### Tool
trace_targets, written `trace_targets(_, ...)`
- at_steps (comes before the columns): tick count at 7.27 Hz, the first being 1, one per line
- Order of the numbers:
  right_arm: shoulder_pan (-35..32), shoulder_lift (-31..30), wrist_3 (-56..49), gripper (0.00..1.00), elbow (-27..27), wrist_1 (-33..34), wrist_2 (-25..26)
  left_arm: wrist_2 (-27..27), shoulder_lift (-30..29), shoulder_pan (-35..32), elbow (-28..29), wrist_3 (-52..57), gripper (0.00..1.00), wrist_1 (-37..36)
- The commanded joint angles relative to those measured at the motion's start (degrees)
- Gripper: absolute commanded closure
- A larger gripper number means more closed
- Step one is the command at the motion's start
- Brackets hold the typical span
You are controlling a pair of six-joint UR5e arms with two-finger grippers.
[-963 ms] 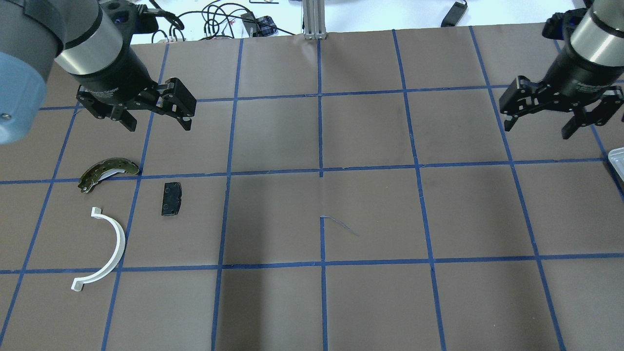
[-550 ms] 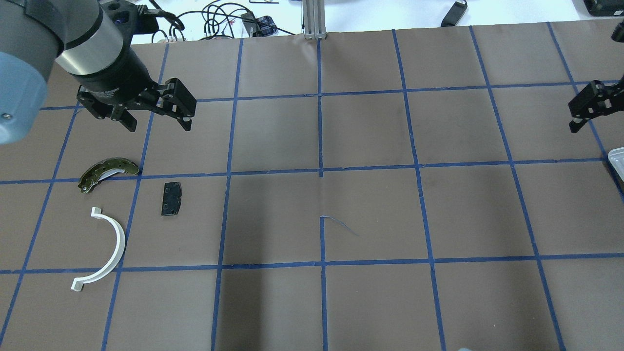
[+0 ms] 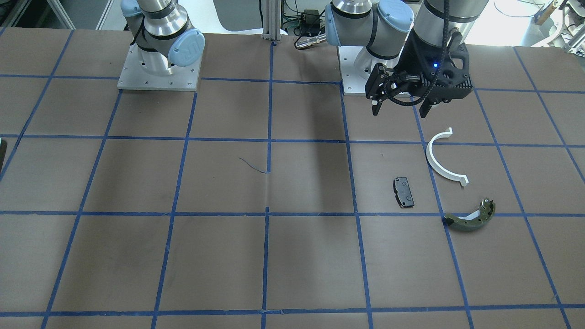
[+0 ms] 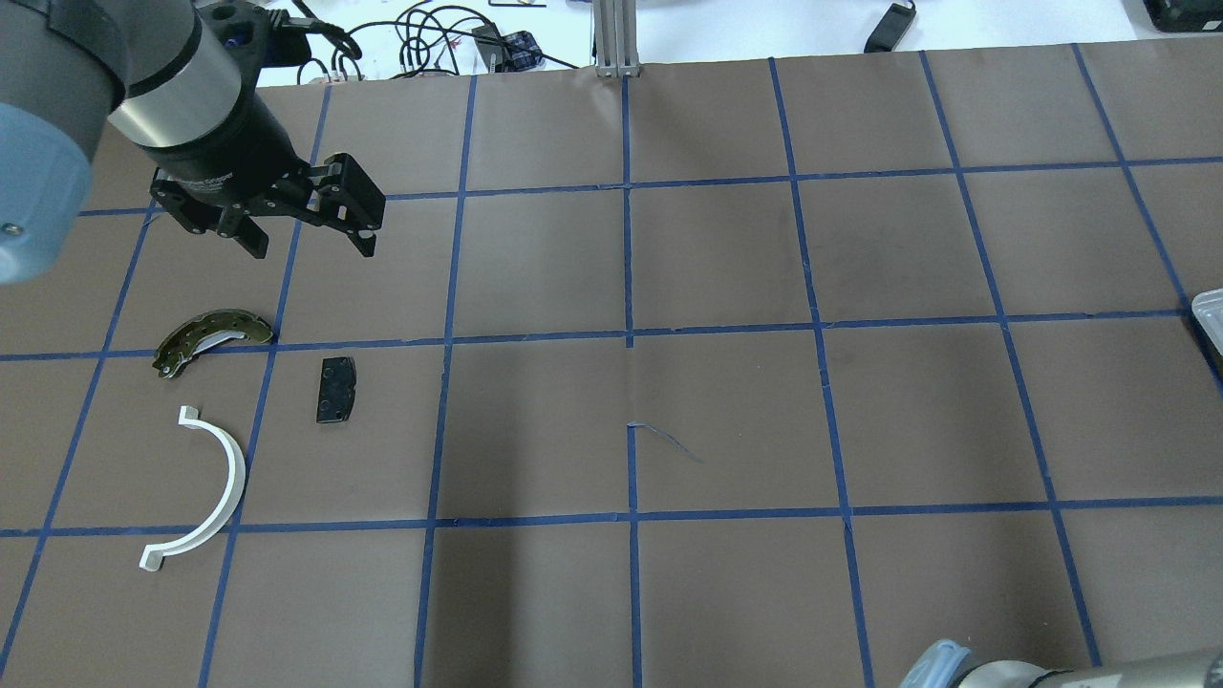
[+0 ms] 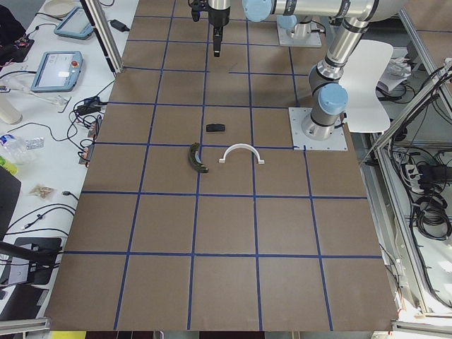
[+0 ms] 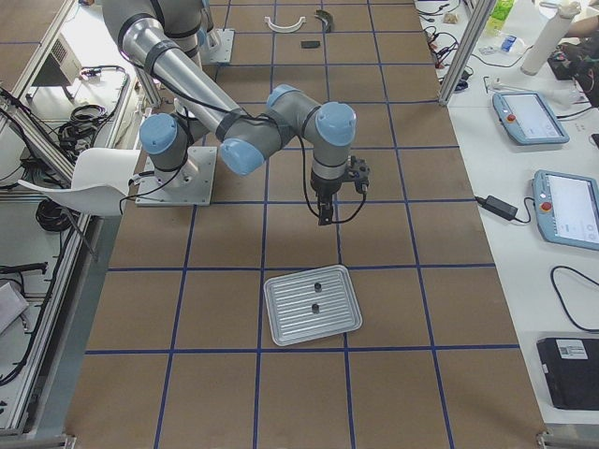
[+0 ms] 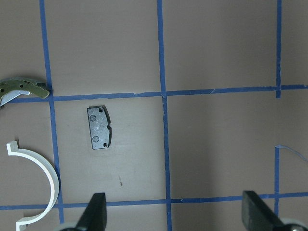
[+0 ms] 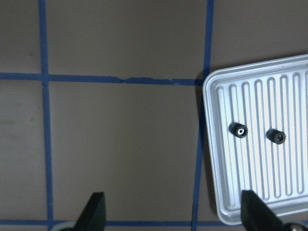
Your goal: Place bearing gear from tray to pile
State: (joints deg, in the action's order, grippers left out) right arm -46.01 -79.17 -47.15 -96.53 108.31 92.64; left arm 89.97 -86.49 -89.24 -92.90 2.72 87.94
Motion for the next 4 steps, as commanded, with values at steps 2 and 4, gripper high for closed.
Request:
trace_targets(2, 6.4, 10.6, -8.8, 0.02, 0.0, 12.2, -0.5, 0.0, 0.0, 0.0, 0.0, 0.0, 0.0, 0.0)
trace_targets(4, 7.2, 15.5, -9.0, 0.11, -0.2, 12.6, -0.4, 0.0, 0.0, -0.1, 0.0, 0.0, 0.0, 0.0)
